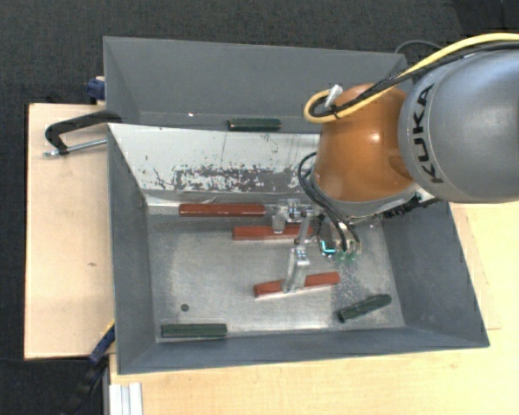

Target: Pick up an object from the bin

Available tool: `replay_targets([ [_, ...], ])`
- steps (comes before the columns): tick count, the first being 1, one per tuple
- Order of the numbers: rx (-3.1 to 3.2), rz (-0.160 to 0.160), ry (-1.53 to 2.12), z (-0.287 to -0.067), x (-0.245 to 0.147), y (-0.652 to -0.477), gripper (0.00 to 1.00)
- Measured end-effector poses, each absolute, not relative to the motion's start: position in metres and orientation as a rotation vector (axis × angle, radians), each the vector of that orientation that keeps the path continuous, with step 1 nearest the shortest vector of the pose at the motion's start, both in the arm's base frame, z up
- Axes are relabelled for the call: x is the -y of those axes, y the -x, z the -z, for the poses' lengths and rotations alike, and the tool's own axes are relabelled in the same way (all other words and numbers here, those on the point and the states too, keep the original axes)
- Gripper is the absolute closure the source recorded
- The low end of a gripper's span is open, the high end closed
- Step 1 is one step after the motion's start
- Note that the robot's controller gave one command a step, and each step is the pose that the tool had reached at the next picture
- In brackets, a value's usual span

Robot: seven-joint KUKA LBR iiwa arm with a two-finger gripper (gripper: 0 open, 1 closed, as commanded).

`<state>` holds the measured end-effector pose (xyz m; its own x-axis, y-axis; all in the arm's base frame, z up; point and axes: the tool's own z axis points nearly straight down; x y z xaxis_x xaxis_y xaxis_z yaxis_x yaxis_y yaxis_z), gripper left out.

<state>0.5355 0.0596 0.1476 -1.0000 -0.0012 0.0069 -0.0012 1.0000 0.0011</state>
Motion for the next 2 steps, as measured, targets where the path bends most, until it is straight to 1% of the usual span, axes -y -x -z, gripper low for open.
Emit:
replay_targets([
  [1,3.138,0.002,-0.001,-0.15,-0.06,-0.536,0.0],
  [2,3.143,0.001,-0.078,-0.161,-0.065,-0.541,0.0],
])
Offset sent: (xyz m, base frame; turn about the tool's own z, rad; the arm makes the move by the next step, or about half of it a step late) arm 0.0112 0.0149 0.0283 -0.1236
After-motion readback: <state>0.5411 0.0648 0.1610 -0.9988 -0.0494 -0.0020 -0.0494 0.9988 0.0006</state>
